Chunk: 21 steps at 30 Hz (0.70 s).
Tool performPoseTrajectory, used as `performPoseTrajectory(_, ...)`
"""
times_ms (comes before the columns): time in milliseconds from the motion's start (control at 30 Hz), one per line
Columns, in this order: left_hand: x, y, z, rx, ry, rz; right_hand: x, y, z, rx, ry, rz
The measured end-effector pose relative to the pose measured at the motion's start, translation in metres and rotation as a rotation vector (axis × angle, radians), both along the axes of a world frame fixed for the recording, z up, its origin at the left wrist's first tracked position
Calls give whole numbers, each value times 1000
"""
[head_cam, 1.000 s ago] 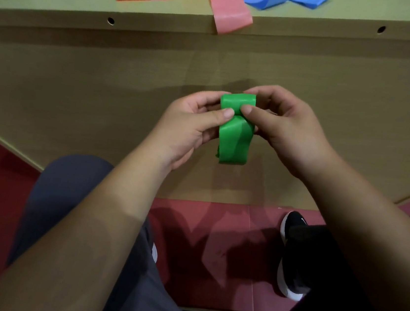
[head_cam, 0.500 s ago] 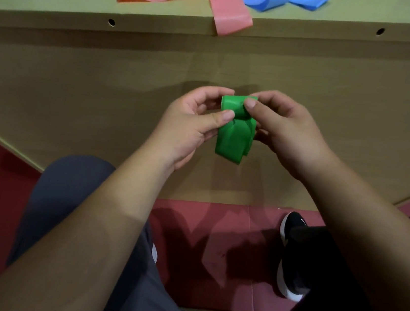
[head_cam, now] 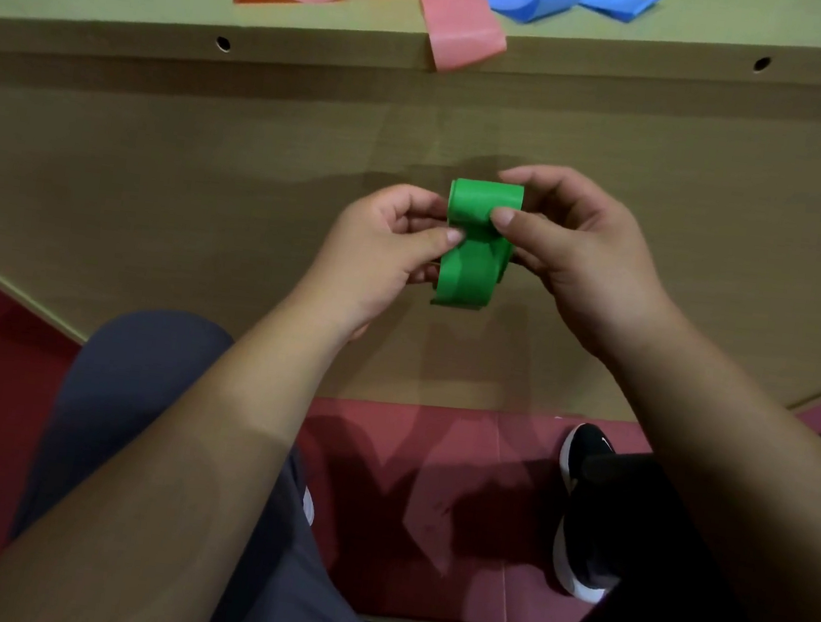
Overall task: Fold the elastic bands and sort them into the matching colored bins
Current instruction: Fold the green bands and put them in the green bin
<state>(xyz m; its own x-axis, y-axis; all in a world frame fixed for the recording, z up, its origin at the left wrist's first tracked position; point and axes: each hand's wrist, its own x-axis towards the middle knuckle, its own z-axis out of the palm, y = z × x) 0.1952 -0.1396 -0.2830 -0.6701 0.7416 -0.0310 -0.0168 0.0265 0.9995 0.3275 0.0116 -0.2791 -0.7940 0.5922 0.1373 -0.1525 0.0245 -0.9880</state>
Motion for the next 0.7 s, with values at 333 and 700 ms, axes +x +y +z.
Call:
performPoseTrajectory(333, 0, 0, 0, -9, -65, 62, 2, -2, 1, -22, -32, 12)
performPoseTrajectory(700, -1, -2, 3, -10, -87, 2, 5, -5, 5, -17, -52, 48)
